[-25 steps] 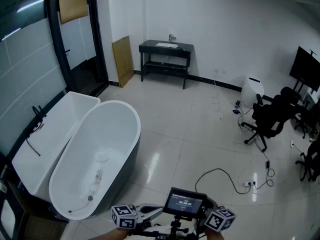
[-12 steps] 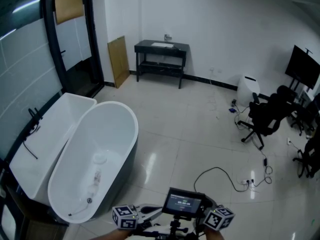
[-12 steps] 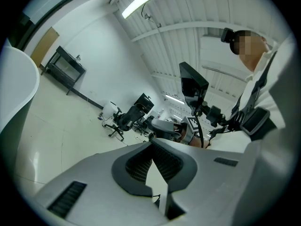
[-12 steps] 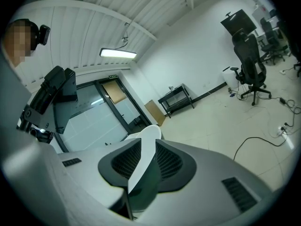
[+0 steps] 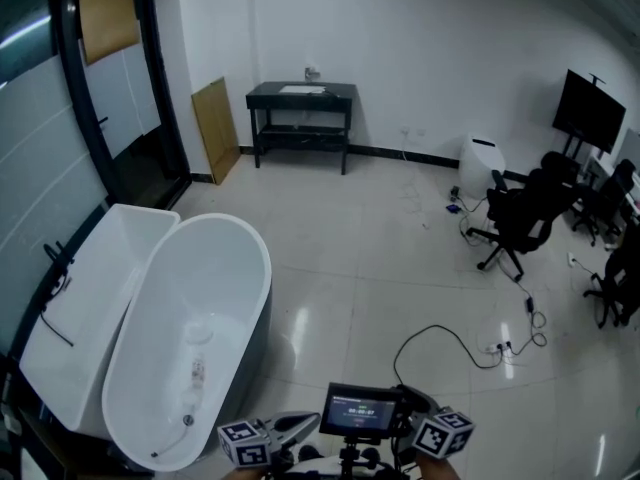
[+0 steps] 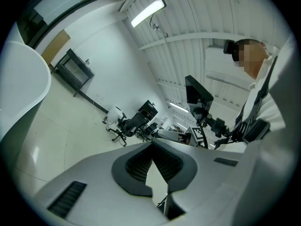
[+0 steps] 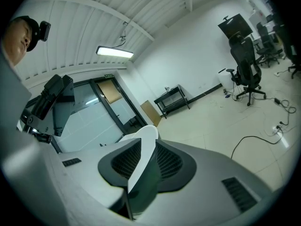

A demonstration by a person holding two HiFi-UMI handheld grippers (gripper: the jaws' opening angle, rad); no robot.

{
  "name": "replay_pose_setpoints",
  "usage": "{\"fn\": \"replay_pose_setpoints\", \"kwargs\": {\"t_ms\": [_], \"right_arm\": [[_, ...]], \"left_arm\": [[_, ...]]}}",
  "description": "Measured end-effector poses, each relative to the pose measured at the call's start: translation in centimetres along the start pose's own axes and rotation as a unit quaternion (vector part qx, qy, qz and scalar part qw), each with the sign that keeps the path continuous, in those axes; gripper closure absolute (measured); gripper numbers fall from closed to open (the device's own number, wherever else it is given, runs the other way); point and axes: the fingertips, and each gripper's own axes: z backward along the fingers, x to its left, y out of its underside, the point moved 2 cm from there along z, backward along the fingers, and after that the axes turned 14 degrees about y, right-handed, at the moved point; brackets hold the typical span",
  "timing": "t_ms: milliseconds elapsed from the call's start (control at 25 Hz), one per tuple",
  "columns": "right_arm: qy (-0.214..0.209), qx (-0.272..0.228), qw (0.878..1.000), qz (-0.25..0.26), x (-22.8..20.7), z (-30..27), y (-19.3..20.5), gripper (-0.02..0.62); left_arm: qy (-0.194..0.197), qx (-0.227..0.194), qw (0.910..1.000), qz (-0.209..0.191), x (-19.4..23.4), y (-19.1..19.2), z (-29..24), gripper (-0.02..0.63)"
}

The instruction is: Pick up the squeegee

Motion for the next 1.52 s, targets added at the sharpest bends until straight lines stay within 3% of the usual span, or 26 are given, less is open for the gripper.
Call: {"fn": "replay_pose_setpoints", "kwargs": {"t_ms": [240, 520, 720, 1040, 1520], "right_arm": [[0.02, -0.01, 1.0, 0.004, 1.7, -1.6, 0.2, 0.485], [0.03, -0.013, 0.999, -0.004, 0.4, -4.3, -1.1, 0.476], [0.017, -0.014, 1.0, 0.001, -1.3, -8.6, -4.1, 0.476], [-0.022, -0.023, 0.999, 0.015, -3.0, -15.3, -12.9, 0.476], [-0.009, -0.011, 1.0, -0.008, -10.3, -20.9, -18.9, 0.476]], "left_arm": [[0.017, 0.002, 0.9997, 0.018, 1.4, -0.8, 2.0, 0.612], [0.015, -0.002, 0.9996, 0.023, 4.8, -3.0, 1.5, 0.612], [-0.005, -0.016, 0.9997, 0.016, 8.4, -5.8, -0.2, 0.612], [-0.044, -0.029, 0.9986, -0.011, 13.8, -12.9, -5.3, 0.612], [-0.04, -0.014, 0.9991, -0.004, 20.2, -17.5, -14.4, 0.612]]}}
